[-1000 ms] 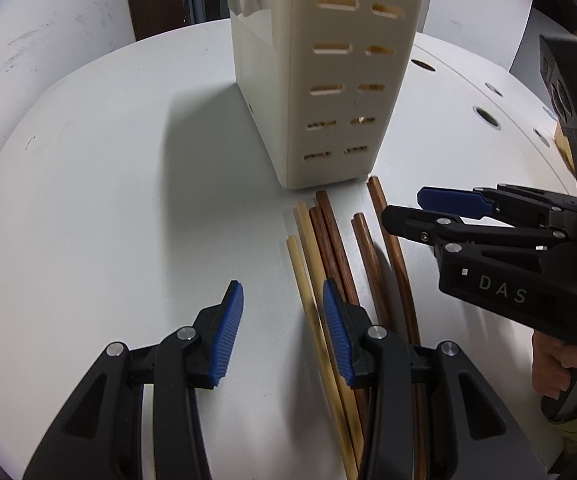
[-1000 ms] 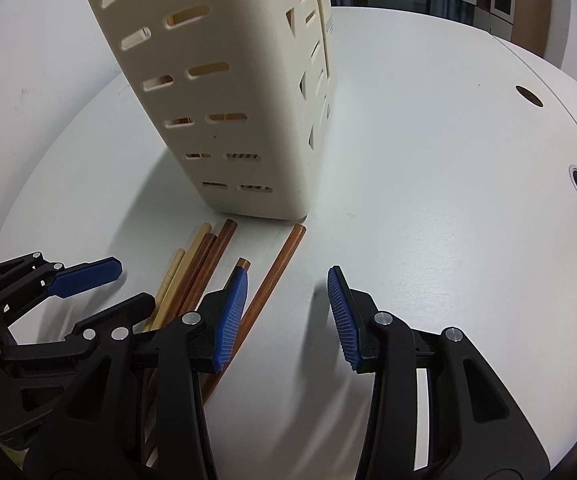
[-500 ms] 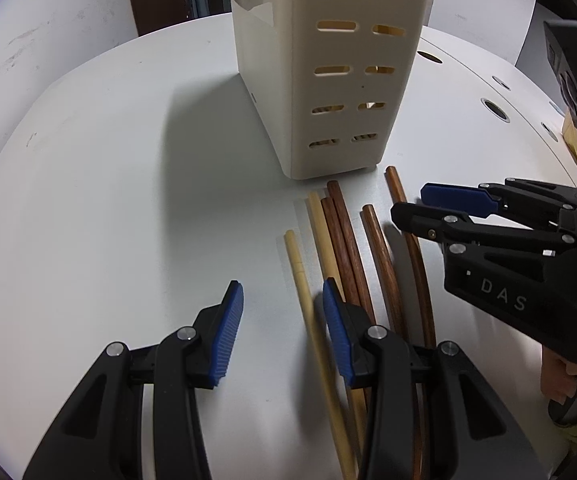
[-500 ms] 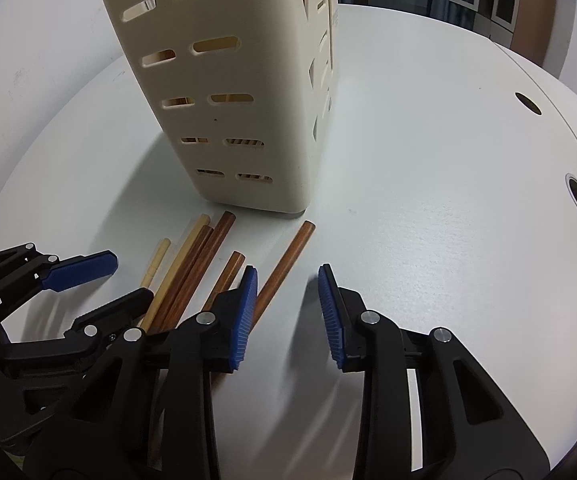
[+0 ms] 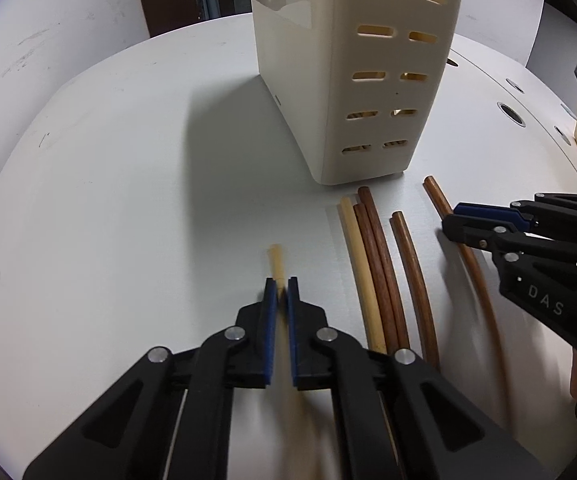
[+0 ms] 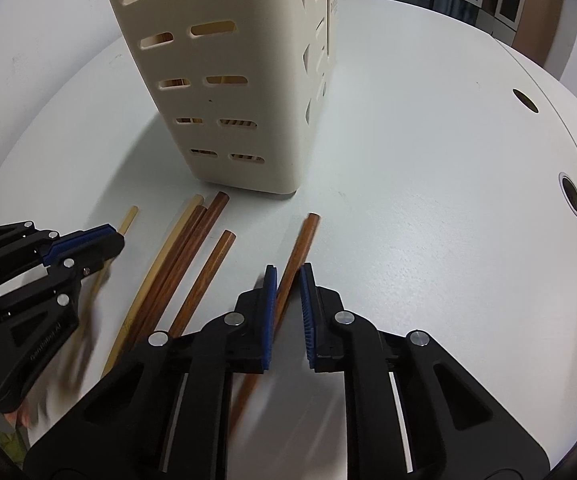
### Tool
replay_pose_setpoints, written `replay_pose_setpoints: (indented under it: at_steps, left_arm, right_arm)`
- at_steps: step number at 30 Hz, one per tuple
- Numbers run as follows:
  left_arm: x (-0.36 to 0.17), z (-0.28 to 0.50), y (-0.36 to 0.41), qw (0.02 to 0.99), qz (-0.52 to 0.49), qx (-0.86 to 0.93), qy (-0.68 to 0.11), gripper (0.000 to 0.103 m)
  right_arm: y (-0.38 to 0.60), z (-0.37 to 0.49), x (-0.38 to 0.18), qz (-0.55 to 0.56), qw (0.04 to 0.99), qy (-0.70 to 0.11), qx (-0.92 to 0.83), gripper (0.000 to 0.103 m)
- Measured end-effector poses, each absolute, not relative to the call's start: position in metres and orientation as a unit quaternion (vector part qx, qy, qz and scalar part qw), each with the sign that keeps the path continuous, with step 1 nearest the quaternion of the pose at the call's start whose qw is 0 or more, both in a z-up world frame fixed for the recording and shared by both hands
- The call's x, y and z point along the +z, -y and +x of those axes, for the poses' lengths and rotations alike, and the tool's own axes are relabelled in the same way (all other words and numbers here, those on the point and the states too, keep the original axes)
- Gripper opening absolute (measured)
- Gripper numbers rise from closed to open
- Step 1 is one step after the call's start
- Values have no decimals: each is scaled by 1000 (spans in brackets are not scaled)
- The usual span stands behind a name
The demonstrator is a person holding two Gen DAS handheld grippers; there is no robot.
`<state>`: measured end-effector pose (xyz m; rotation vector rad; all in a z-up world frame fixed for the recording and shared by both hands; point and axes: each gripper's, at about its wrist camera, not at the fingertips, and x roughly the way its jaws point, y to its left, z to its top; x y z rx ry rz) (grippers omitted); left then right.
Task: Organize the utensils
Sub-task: 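Close the left tool on a light chopstick while the right tool grasps a dark brown one, then lift both chopsticks upright and carry them above the cream holder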
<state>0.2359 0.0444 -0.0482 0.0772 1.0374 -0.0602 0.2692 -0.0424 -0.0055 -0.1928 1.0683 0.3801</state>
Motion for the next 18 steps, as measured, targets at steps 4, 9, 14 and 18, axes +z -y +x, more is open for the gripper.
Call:
replay_pose_setpoints:
  at_steps: [4,9,14,18]
  left_arm:
    - [-49,235,-49,867,38,-25,-495,4]
    - [-34,231,-53,879,21,-25,-475,4]
    - [-10,220,-60,897,-3,-28,-442,4]
    - [3,214,-58,908,-12,-26,-418,4]
  right_arm:
    - [54,280,-8,-76,839,-506,185,6]
    - [60,276,1,-58,847,-489,202,6]
    - [62,263,25,-46,862,-453,222,6]
    - [65,254,43,-40,872,-428,234,6]
